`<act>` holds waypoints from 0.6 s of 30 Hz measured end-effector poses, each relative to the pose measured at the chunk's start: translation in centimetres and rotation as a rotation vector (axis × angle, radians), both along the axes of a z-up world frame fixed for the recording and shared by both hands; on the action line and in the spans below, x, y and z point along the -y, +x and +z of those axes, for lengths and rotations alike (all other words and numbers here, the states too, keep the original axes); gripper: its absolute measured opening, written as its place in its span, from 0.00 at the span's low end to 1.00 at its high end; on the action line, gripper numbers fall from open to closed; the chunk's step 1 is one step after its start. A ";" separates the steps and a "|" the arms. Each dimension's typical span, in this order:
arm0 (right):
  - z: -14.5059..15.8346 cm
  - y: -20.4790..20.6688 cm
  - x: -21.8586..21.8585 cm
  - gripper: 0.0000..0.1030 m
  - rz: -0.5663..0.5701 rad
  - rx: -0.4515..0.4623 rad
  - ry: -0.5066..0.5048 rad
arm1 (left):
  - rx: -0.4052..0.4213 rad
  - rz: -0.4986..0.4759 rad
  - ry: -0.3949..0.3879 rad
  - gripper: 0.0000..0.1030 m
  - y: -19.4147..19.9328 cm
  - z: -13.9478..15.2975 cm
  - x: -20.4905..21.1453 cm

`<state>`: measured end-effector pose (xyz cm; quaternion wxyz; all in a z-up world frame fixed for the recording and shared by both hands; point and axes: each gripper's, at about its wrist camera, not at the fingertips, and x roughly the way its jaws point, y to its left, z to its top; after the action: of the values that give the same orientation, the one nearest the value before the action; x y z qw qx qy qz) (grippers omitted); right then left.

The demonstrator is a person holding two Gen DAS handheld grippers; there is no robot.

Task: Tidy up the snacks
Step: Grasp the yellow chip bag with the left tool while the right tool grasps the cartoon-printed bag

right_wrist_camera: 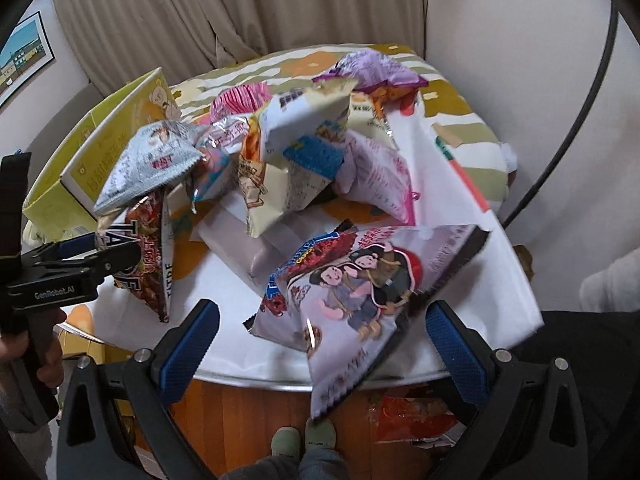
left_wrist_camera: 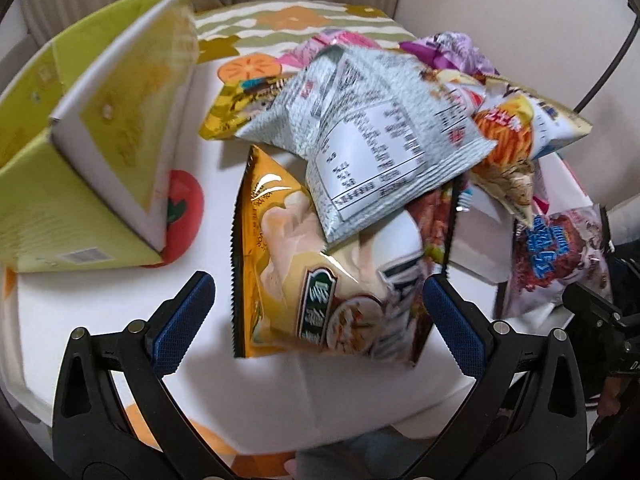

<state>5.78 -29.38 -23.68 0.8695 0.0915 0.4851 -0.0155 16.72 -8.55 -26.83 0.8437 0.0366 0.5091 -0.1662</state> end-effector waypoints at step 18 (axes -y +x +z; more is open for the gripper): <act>-1.4 2.4 1.3 0.84 -0.042 -0.022 0.043 | -0.015 -0.028 -0.081 0.73 -0.6 0.0 0.3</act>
<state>8.19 -30.72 -25.03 0.8614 0.1202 0.4929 -0.0243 16.08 -8.82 -26.82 0.8381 0.0085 0.5079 -0.1988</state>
